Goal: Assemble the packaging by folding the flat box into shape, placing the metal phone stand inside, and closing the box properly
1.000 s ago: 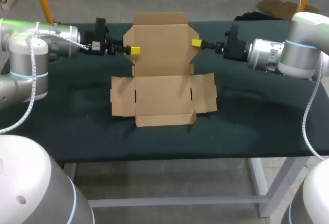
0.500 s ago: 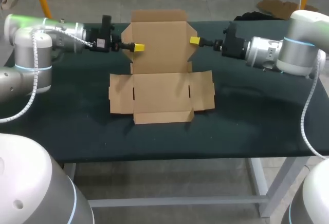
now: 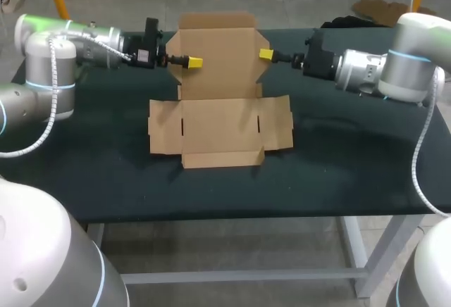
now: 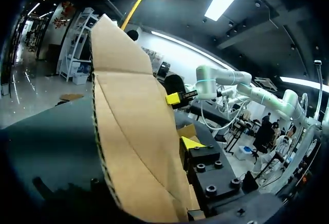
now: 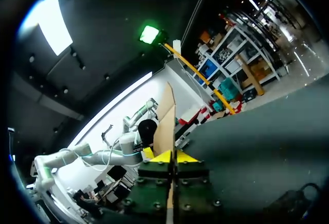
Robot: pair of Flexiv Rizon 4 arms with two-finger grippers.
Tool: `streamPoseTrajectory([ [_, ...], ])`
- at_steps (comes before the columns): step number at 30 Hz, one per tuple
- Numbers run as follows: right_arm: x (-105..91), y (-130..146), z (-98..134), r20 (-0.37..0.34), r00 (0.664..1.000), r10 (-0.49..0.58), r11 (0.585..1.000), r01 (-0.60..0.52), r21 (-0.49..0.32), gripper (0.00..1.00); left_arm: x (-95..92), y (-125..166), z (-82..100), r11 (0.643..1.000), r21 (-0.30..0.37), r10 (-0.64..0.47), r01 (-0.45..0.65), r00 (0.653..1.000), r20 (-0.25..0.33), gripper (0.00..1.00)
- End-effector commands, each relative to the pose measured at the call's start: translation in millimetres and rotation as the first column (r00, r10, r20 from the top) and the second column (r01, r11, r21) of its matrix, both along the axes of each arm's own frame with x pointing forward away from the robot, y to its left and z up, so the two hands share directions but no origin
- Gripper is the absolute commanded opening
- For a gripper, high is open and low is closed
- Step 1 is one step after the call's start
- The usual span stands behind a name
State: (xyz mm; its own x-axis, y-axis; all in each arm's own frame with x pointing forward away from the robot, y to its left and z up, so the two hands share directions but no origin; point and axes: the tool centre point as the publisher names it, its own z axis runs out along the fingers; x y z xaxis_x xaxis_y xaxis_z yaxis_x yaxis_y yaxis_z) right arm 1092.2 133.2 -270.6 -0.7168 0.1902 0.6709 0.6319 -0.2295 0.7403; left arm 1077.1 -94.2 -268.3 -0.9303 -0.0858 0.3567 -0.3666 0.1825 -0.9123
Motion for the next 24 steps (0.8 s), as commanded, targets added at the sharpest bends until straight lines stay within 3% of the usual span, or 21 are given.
streamPoseTrajectory([
  [1,2.3,0.5,-1.7,0.005,1.0,0.007,1.0,-0.007,0.008,0.0,4.1,-0.5,-2.1,0.999,-0.018,-0.044,0.044,0.999,-0.008,0.32],
  [8,1.9,0.2,-0.7,0.008,1.0,0.007,1.0,-0.007,0.009,0.0,4.3,-0.5,-1.8,0.999,-0.022,-0.047,0.047,0.999,-0.006,0.18],
  [12,1.5,-0.2,-0.4,0.01,1.0,0.004,1.0,-0.004,0.013,0.0,4.2,-0.5,-1.7,0.998,-0.026,-0.051,0.051,0.999,-0.003,0.0],
  [18,1.3,-0.9,-0.8,0.007,1.0,0.003,1.0,-0.003,0.02,0.0,4.5,-0.9,-1.8,0.998,-0.024,-0.062,0.062,0.998,0.0,0.0],
  [19,1.3,-1.1,-0.8,0.006,1.0,0.003,1.0,-0.003,0.021,0.08,4.6,-0.9,-1.7,0.998,-0.024,-0.064,0.064,0.998,0.001,0.0],
  [20,1.1,-1.4,-0.6,0.004,1.0,0.003,1.0,-0.004,0.019,0.25,4.5,-0.8,-1.4,0.998,-0.024,-0.065,0.065,0.998,0.002,0.0],
  [22,0.5,-2.6,1.1,0.002,1.0,0.0,1.0,0.0,0.006,0.49,4.1,-0.5,-0.6,0.998,-0.023,-0.066,0.066,0.998,0.004,0.0],
  [24,-0.3,-4.3,3.6,0.004,1.0,-0.01,1.0,0.01,-0.015,0.59,3.9,-0.1,0.1,0.998,-0.021,-0.065,0.065,0.998,0.005,0.0],
])
